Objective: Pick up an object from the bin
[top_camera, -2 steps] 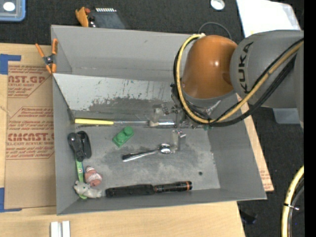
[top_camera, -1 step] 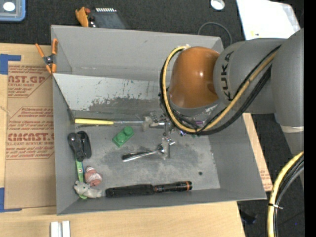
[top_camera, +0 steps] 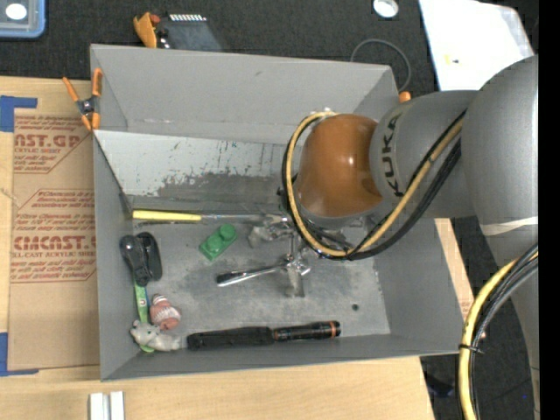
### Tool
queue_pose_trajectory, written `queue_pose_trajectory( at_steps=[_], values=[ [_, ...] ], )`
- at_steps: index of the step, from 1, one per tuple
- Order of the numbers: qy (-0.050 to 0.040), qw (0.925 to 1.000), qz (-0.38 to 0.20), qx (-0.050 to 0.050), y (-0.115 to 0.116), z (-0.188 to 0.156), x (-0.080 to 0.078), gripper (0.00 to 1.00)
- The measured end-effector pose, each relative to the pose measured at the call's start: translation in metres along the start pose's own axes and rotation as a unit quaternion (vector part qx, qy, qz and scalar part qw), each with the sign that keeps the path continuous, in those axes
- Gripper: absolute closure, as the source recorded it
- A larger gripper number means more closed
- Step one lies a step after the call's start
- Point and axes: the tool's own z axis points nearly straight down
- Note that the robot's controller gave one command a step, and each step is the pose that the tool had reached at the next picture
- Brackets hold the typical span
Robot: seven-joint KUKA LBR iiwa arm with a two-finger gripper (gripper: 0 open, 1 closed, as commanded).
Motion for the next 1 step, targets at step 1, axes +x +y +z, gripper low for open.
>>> queue_pose_trajectory(
  at_steps=[1],
  values=[
    [-0.003,0.9971,0.077,0.0,0.0097,-0.0039,0.0036,1.0]
  ],
)
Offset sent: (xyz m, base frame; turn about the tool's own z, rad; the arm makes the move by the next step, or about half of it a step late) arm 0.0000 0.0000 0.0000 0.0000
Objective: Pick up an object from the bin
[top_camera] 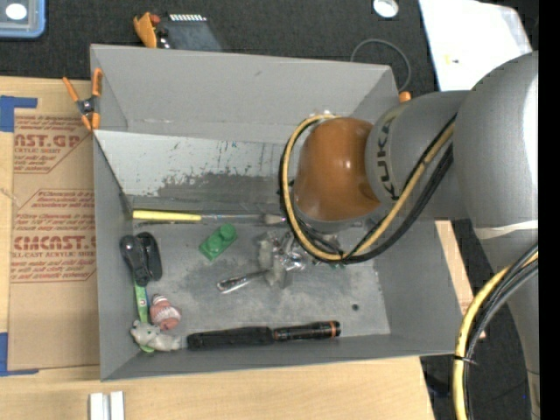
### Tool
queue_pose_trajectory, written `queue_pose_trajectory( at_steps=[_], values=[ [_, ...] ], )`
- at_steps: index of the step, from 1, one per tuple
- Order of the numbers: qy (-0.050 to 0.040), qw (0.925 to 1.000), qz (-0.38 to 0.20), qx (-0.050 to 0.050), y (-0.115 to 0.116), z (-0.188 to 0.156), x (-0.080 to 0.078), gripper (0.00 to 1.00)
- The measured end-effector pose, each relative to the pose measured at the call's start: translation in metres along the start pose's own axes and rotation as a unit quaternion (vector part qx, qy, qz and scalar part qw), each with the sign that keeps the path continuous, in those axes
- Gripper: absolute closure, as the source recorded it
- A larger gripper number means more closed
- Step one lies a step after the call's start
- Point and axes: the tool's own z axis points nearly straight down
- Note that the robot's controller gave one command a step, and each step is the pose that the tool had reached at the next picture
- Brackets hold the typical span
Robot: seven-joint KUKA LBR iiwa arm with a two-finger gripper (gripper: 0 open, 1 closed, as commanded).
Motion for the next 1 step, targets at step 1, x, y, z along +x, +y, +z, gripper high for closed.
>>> queue_pose_trajectory(
  at_steps=[1],
  values=[
    [0.0,1.0,0.0,0.0,0.0,0.0,0.0,1.0]
  ],
)
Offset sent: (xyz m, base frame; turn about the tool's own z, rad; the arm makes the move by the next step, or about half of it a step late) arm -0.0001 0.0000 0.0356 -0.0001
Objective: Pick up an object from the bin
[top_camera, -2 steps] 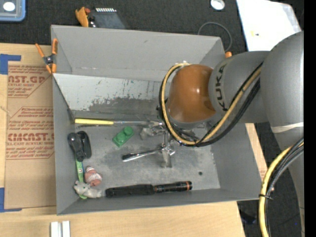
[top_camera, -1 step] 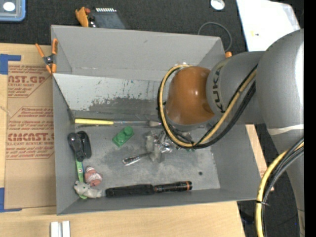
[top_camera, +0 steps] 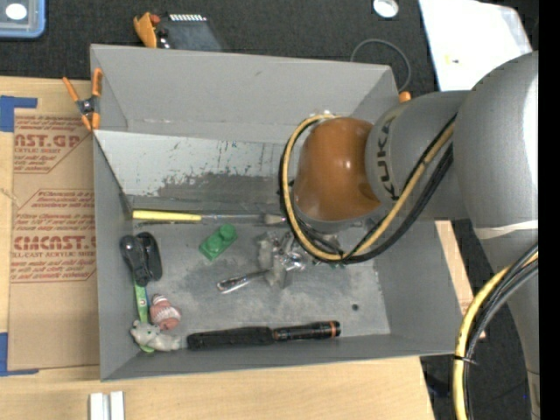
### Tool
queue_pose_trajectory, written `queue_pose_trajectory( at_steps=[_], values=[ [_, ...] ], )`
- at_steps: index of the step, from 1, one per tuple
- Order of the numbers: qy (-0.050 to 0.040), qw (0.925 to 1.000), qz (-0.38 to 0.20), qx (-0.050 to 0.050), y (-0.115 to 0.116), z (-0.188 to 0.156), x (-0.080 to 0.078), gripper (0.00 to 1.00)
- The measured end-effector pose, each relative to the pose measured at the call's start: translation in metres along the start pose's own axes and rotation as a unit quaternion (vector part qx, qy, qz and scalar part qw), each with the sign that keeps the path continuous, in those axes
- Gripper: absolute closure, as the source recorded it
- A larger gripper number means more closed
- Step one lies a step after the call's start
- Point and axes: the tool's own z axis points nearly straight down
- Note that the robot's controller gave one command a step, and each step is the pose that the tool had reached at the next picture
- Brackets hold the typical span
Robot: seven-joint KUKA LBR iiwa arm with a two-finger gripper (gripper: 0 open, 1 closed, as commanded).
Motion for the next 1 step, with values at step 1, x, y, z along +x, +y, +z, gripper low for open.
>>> queue_pose_trajectory(
  at_steps=[1],
  values=[
    [0.002,1.0,0.0,-0.001,0.0006,-0.008,0.0013,1.0]
  ],
)
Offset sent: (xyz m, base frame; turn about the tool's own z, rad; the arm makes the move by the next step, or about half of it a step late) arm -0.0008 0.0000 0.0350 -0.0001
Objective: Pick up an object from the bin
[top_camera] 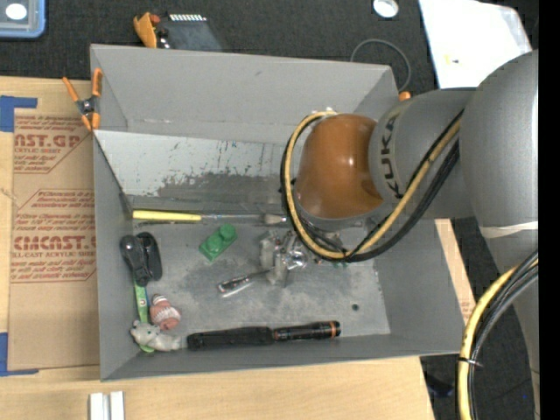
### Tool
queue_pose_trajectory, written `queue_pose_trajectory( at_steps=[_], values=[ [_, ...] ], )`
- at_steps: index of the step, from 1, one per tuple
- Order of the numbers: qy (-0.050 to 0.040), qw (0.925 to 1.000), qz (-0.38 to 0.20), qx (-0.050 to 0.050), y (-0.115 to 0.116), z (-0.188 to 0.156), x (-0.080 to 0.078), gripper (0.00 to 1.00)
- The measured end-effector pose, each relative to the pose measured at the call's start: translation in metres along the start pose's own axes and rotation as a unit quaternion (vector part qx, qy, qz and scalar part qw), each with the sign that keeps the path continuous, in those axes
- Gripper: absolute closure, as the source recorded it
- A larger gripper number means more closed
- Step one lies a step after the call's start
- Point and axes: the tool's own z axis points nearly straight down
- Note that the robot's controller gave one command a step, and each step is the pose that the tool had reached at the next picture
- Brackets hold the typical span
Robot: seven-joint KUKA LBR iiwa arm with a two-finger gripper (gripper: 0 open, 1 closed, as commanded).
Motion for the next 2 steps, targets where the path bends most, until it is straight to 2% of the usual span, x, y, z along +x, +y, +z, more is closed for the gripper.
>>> queue_pose_trajectory(
  at_steps=[2],
  values=[
    [-0.0029,1.0,0.0,0.001,0.0,-0.027,-0.002,1.0]
  ],
)
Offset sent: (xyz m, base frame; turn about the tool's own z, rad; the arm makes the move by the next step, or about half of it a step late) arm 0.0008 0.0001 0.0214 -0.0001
